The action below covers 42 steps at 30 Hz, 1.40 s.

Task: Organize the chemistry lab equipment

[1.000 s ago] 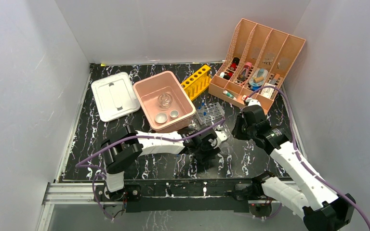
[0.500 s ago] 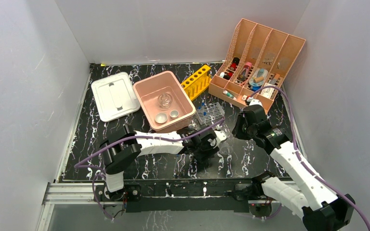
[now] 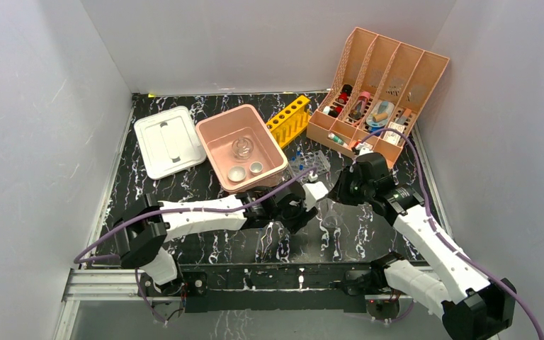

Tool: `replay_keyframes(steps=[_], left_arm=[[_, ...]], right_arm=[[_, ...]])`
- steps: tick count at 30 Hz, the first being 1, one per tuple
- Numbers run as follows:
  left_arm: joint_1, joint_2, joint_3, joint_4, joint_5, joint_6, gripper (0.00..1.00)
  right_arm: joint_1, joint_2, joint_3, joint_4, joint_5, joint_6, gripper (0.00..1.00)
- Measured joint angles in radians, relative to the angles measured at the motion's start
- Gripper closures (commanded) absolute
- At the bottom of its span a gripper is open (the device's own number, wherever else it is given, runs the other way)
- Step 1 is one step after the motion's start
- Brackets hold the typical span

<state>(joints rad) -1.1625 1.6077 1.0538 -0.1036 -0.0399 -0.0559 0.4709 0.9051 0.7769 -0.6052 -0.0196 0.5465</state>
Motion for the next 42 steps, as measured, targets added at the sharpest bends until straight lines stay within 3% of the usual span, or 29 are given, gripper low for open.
replay_keyframes(steps=[2,8,12,17,25,32,42], left_arm=[[0.000,-0.019,0.000,0.008,-0.013,0.003,0.66],[0.000,-0.100,-0.032,0.035,-0.048,0.004,0.64],[0.000,-0.179,-0.048,0.040,-0.072,0.011,0.64],[0.000,-0.237,-0.048,0.042,-0.084,0.021,0.64],[0.000,-0.273,-0.048,0.042,-0.082,0.036,0.64],[0.000,-0.274,-0.048,0.042,-0.076,0.045,0.64],[0.000,-0.325,-0.041,0.015,-0.075,0.051,0.64]], right_arm=[[-0.009,0.000,-0.009,0.027,-0.043,0.006,0.70],[-0.060,-0.001,-0.021,0.127,-0.209,0.020,0.39],[-0.135,0.000,-0.021,0.173,-0.334,0.019,0.31],[-0.211,0.023,-0.022,0.260,-0.540,0.027,0.33],[-0.214,0.048,-0.038,0.375,-0.805,0.055,0.31],[-0.215,0.054,-0.037,0.377,-0.877,0.053,0.42],[-0.260,0.039,-0.079,0.435,-0.915,0.089,0.45]])
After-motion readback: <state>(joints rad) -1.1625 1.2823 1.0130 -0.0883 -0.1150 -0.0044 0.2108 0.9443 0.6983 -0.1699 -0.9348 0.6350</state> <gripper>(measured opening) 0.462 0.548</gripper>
